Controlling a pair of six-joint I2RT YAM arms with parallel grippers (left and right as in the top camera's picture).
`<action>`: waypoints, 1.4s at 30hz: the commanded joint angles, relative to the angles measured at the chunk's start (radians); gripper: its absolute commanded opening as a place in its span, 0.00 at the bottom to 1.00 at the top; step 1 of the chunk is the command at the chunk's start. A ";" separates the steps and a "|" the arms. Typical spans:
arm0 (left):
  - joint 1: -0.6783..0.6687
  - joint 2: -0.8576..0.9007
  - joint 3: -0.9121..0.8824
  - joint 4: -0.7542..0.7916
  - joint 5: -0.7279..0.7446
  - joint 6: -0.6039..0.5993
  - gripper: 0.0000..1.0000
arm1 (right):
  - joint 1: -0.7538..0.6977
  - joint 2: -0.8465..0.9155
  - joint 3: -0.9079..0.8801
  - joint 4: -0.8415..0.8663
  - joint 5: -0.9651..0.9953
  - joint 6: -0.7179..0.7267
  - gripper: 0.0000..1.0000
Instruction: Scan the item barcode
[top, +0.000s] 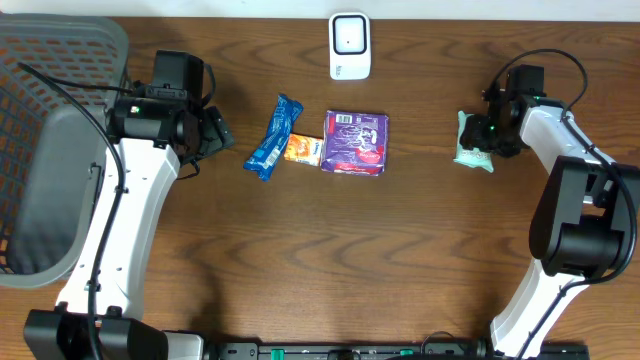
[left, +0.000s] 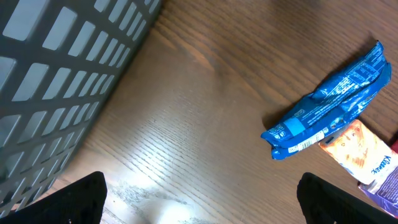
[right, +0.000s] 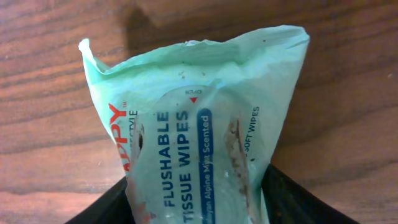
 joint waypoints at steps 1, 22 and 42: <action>0.000 -0.005 -0.003 -0.004 -0.020 -0.005 0.98 | 0.003 0.067 -0.008 0.045 0.018 -0.005 0.53; 0.000 -0.005 -0.003 -0.004 -0.020 -0.005 0.98 | -0.010 0.076 0.238 -0.032 0.154 -0.164 0.50; 0.000 -0.005 -0.003 -0.004 -0.020 -0.005 0.98 | 0.108 0.075 0.473 -0.410 -0.215 -0.057 0.74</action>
